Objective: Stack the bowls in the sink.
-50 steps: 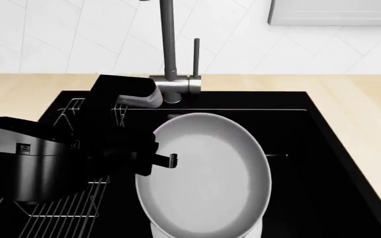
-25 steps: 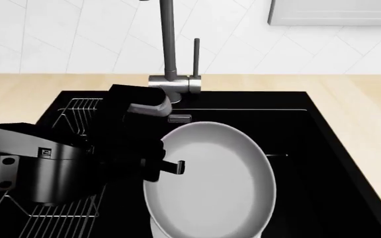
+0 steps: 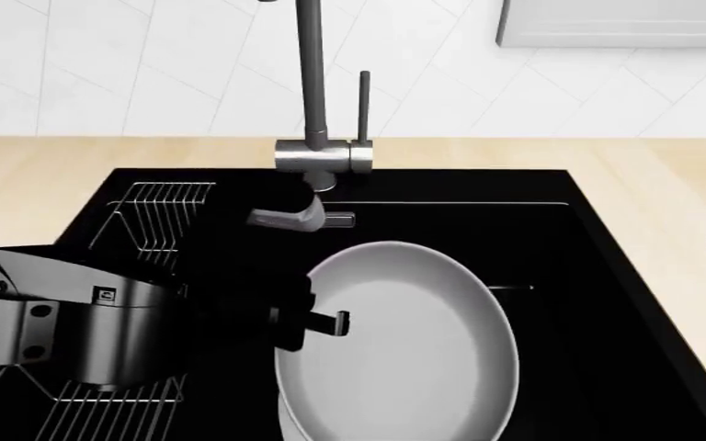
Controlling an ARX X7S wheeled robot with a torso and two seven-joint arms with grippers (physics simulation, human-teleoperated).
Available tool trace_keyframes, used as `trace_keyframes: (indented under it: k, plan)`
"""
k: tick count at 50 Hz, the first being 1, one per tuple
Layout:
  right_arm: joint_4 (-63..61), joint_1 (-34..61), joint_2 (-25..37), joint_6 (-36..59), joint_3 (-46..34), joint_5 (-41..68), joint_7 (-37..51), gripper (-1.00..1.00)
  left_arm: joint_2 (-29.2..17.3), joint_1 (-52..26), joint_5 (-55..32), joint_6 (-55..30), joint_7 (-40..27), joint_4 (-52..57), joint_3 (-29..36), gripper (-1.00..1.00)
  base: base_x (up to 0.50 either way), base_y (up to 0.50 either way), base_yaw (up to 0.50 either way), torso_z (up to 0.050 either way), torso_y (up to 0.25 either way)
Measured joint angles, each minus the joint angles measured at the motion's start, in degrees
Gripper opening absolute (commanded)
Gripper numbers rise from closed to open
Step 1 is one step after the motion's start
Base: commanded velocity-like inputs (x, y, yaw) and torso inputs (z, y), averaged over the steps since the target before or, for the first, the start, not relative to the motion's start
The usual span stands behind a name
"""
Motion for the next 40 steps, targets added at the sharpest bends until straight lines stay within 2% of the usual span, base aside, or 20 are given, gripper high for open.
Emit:
trace_keyframes:
  k: [40]
  plan:
    - [-0.95,-1.53,1.45,-0.34,0.49,-0.77,-0.85,1.00,0.76,2.23,3.85,0.18,1.29,-1.40,2.05,-1.00,0.00,0.00,0.00,0.000,0.000]
